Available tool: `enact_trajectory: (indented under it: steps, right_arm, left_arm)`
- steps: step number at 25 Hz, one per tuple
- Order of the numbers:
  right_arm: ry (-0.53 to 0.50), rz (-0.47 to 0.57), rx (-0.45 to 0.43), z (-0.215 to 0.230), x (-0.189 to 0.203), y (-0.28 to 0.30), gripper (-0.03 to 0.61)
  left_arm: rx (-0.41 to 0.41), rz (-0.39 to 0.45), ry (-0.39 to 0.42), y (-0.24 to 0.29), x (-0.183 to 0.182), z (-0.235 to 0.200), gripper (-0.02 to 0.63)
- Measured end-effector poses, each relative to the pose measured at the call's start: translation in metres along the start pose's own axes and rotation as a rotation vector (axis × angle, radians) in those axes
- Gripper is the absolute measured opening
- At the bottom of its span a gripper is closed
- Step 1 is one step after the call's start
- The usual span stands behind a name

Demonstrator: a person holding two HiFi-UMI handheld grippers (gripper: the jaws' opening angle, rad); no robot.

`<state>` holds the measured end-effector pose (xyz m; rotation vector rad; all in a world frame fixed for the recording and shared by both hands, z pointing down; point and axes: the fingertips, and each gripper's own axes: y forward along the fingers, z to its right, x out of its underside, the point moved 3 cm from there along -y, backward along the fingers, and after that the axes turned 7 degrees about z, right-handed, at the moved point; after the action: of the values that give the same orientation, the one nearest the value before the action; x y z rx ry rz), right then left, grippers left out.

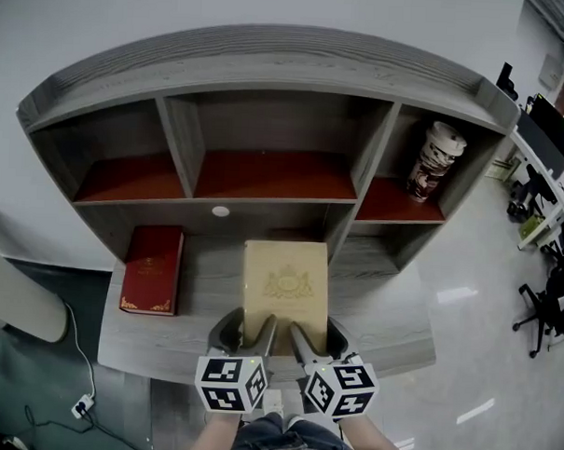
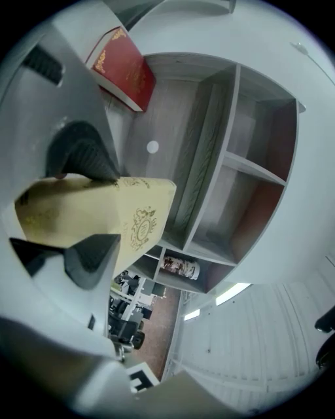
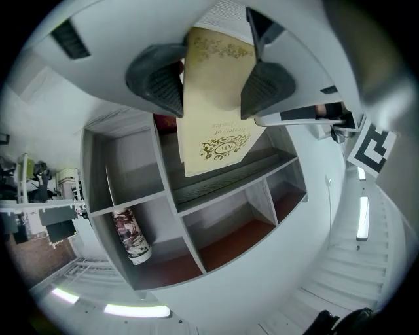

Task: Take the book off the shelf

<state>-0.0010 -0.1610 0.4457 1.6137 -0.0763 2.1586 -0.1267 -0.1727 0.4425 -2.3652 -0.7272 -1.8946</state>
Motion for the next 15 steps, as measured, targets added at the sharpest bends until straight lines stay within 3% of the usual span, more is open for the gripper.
enact_trajectory:
  steps: [15]
  right_arm:
    - [-0.038,0.06,-0.033,0.013,-0.005,-0.081,0.268]
  left_arm:
    - [-0.012,0.054,0.028,-0.051,0.013,0.065,0.255]
